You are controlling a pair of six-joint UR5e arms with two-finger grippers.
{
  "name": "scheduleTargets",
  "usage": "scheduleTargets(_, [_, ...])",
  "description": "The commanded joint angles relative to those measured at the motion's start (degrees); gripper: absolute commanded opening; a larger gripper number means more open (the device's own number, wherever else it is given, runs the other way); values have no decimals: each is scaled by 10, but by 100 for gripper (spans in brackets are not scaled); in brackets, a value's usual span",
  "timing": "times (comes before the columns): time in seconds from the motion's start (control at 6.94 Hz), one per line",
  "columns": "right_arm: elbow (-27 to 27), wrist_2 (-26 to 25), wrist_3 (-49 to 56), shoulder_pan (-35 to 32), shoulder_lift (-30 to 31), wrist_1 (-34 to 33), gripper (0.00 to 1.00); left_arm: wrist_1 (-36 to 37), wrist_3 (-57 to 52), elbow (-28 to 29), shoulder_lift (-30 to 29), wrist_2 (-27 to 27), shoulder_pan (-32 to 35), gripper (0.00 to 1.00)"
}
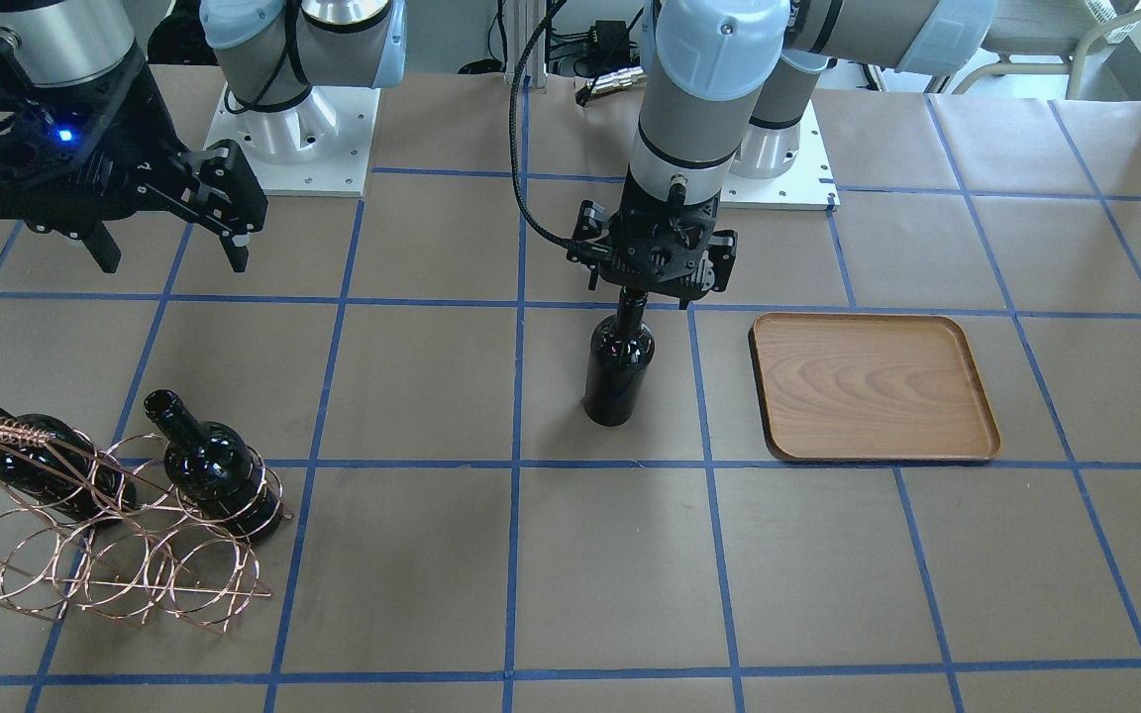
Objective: Take wine from basket and place on tray
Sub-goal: 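Raise the right gripper back over the rack while the left gripper grasps the bottle neck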
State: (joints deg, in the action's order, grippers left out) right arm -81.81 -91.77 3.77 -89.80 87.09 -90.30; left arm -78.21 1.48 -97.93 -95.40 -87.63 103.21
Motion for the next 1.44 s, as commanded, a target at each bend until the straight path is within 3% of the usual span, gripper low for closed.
scheduleTargets(0.0, [-4,3,6,0,-1,4,100,18,-5,-2,-25,13,1,83])
scheduleTargets(0.72, [-7,0,8,0,-1,2,100,-18,-12,-1,-25,7,-4,72])
scheduleTargets(0.86, [-7,3,7,0,0,2,100,-19,-12,-1,-25,7,-4,61])
scheduleTargets(1.01, [-7,2,7,0,0,2,100,-17,-12,1,-25,7,-4,34])
scheduleTargets(1.15, [-7,3,7,0,-1,2,100,-17,-12,1,-25,7,-4,0])
scheduleTargets(1.3, [-9,1,7,0,2,2,100,-17,-11,1,-24,8,-4,0])
